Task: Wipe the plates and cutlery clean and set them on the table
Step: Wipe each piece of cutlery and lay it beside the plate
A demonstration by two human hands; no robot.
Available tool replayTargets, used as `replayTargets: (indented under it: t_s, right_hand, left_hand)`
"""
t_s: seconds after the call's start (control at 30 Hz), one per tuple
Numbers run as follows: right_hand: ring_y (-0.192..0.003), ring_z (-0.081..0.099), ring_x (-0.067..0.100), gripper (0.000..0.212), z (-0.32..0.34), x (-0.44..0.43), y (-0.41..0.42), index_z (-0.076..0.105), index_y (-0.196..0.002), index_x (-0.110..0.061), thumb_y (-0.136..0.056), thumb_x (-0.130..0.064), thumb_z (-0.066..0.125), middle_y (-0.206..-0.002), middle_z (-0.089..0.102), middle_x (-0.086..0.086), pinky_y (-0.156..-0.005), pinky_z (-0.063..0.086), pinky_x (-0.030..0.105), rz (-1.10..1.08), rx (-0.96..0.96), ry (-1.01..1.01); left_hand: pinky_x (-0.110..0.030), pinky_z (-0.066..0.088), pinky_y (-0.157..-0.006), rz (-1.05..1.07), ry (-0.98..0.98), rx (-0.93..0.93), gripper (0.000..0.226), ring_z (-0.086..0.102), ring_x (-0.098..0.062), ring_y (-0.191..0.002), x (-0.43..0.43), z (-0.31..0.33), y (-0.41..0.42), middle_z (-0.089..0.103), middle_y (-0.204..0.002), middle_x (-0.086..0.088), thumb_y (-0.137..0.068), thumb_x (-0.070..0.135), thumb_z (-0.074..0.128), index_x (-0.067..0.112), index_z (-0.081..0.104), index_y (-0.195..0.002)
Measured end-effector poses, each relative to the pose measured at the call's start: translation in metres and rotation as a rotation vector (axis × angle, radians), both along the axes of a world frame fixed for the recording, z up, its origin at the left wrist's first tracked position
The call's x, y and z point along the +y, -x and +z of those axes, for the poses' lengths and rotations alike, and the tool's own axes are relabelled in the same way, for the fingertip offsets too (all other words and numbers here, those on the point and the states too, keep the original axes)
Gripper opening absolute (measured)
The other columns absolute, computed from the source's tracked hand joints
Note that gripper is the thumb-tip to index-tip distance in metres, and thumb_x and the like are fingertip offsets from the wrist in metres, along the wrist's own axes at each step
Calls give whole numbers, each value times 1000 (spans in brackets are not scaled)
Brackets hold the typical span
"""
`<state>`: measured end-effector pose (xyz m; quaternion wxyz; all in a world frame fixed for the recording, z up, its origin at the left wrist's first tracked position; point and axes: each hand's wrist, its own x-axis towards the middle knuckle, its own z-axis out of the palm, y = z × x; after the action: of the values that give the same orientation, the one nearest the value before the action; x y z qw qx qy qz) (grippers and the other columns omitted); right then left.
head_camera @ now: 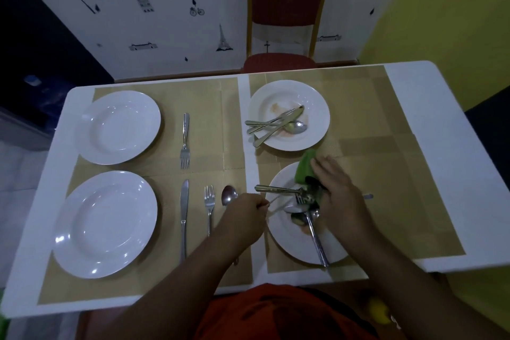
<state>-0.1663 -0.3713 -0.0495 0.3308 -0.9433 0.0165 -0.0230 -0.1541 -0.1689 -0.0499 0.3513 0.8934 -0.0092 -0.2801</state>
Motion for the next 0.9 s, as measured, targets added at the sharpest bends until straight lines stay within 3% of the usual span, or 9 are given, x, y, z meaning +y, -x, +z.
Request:
replayTargets:
  t_s: [0.13,0.2,0.27,0.33,0.5,0.63,0.7,0.8,0.9]
  right_hand:
    - [-143,17,17,68,-13,27,15,42,-139,-13,-76,11,53,-150,34,-1,-114,16,33,326,14,72]
    - [-144,13,17,70,-23,24,15,40,-141,-14,-78,13,53,-151,31,-1,-115,16,36,367,44,108]
    - [-144,11,17,73,-27,14,9,36,-142,-14,-77,10,58,-152,26,-3,-117,16,38,315,106,99]
    - [-145,14,20,77,-26,1,1,35,-141,-11,-73,12,61,-152,29,2,-117,14,34,202,154,65]
    - [-141,25,23,66,-13,-16,-10,45,-136,-6,-75,20,44,-148,38,9,-113,16,25,-30,125,52]
    - [-141,26,19,67,-1,4,-14,45,-136,-6,-75,21,43,-148,37,7,-113,15,21,11,92,-3]
    - [-141,25,17,67,4,21,-17,45,-137,-6,-76,21,41,-149,36,5,-114,16,22,63,75,-58]
    - [-141,23,13,67,8,50,-27,45,-137,-8,-77,20,41,-148,36,2,-115,15,21,159,42,-105]
    - [-140,25,15,66,11,78,-38,46,-136,-8,-76,20,43,-147,37,2,-116,17,25,234,10,-134]
  left_hand:
    - [-14,45,-64,-22,-47,-89,14,59,-3,-78,-3,2,-3,69,-98,2,-97,20,61,15,72,-103]
    - [-24,53,-70,-23,-44,-59,14,63,-11,-81,-3,4,-4,69,-91,-3,-97,18,60,10,72,-97]
    - [-18,48,-60,8,-30,-18,16,60,-7,-73,0,4,-1,65,-81,2,-97,20,60,10,71,-92]
    - [-12,38,-53,40,-19,26,16,57,0,-67,3,2,3,61,-77,9,-97,24,60,15,70,-90]
    - [-14,38,-47,182,81,173,12,55,2,-62,15,3,8,62,-85,13,-95,39,62,29,69,-95]
    - [-20,43,-45,327,177,148,13,54,0,-46,30,12,-2,64,-70,8,-95,35,62,26,71,-97]
    - [-26,46,-48,441,280,182,18,58,-13,-47,38,19,-11,71,-66,0,-97,29,58,18,72,-94]
    - [-17,44,-45,633,472,332,33,64,-17,-58,54,32,-25,78,-82,-8,-98,30,47,7,71,-96]
    - [-19,48,-47,706,558,309,23,70,-17,-65,70,34,-31,77,-85,-10,-93,26,60,7,71,-98]
